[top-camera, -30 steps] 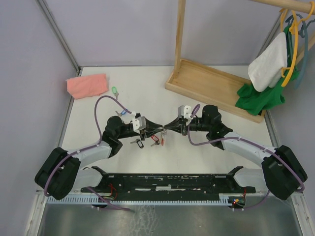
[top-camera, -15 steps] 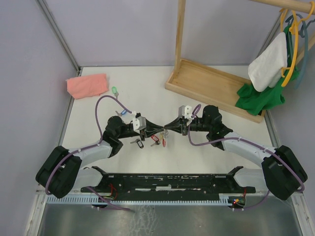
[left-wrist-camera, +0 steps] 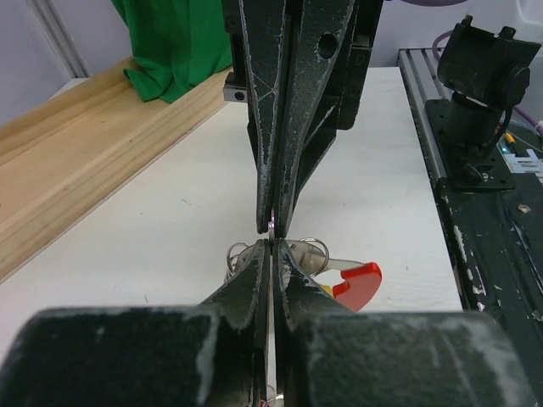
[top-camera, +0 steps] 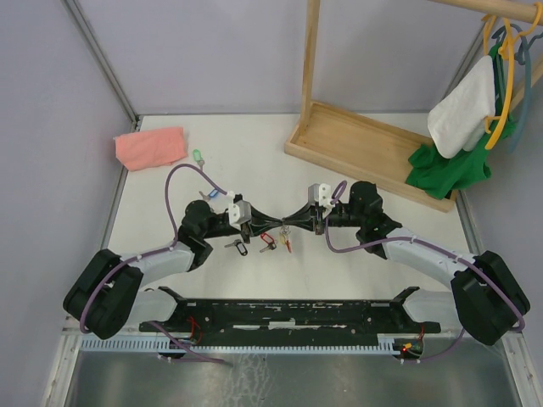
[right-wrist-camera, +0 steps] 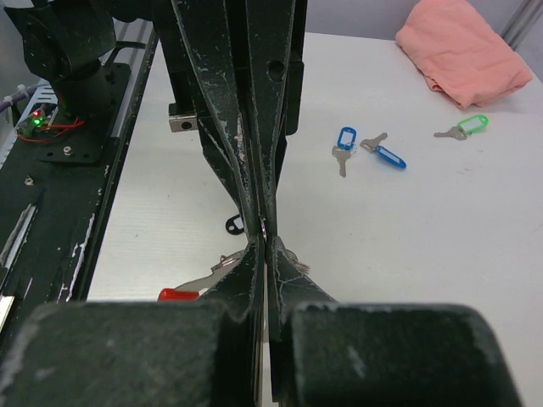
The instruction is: Put the keys on the keyring
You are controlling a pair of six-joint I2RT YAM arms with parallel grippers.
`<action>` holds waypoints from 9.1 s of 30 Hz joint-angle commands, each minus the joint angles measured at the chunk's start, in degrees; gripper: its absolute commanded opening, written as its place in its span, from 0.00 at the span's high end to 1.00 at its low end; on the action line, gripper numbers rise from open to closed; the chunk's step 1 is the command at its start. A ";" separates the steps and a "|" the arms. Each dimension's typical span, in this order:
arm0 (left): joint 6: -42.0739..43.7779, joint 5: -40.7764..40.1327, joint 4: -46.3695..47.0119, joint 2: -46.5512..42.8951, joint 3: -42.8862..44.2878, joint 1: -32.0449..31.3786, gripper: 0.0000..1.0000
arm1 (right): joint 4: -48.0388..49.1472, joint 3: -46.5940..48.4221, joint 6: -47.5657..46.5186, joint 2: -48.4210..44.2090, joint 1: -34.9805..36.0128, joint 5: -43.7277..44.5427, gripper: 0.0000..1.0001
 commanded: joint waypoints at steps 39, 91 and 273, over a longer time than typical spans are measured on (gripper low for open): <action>34.14 -29.86 -32.85 -12.44 4.83 -18.33 0.98 | -23.82 1.63 -34.63 -5.03 1.23 3.22 0.67; 21.44 -37.06 -26.12 -21.33 -2.65 -18.37 0.58 | -36.85 6.89 -46.46 -8.73 4.22 12.19 0.99; -19.66 -73.99 -97.63 31.13 45.10 -14.66 0.72 | -48.03 6.60 -55.76 -14.61 12.04 25.23 0.99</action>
